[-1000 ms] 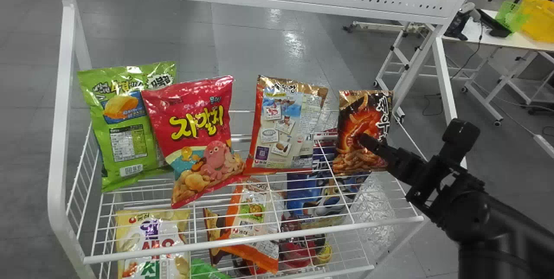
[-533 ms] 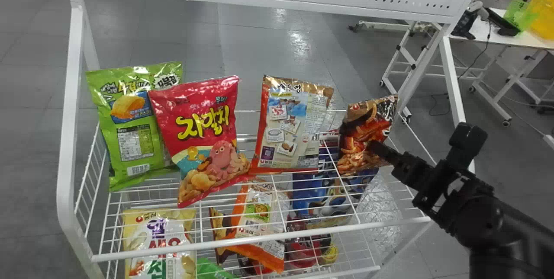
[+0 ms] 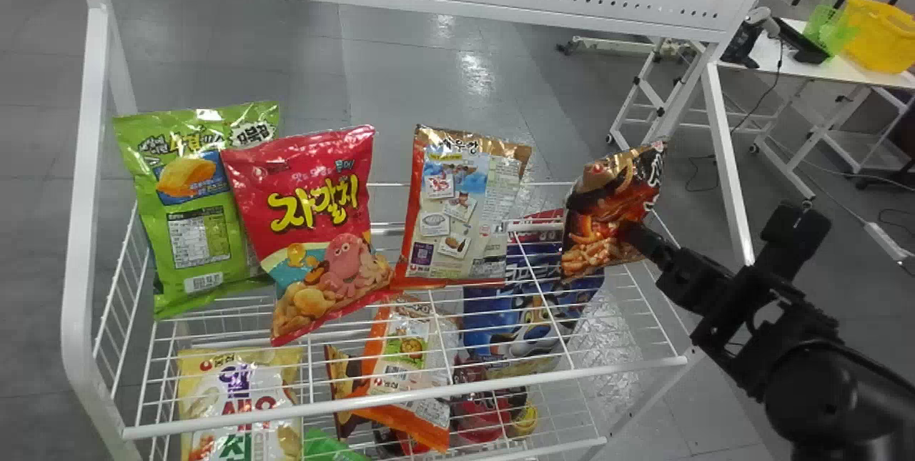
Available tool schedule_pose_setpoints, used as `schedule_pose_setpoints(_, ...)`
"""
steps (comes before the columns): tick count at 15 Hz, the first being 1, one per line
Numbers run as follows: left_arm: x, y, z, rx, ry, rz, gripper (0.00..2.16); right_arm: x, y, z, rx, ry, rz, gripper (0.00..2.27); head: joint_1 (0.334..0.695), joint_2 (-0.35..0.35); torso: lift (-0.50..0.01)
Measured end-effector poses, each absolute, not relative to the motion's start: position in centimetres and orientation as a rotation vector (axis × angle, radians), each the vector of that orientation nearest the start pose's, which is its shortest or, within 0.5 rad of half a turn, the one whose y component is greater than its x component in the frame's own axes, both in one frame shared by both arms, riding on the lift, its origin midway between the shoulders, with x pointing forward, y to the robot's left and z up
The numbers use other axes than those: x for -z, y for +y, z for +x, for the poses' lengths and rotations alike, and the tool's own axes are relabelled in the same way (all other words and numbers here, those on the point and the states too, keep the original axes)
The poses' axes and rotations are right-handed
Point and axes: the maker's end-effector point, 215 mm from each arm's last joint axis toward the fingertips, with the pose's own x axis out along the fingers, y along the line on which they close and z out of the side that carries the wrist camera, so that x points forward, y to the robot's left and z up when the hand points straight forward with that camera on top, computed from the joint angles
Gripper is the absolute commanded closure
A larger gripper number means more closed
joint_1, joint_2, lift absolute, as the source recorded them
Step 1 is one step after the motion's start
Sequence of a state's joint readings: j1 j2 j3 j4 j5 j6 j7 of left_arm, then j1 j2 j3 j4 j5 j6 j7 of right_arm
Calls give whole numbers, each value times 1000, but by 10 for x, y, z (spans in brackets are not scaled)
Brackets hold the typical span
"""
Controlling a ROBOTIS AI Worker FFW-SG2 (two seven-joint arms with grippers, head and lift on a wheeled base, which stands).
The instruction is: Hold basket handle with left hand then pick spicy shrimp crackers with right hand and place into basket
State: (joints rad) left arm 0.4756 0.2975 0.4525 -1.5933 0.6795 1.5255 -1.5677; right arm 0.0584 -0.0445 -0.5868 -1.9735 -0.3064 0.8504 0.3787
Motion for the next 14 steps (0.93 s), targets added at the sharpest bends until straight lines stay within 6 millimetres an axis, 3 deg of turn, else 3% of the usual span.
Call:
schedule_pose_setpoints(8, 415, 240, 197, 919, 840, -1718, 2148, 328, -366, 456, -87, 365, 458, 2246, 695, -227, -10)
schedule_pose_setpoints(14, 415, 240, 197, 919, 838, -1719, 2148, 302, -319, 391, -223, 414, 520, 2246, 695, -172, -10)
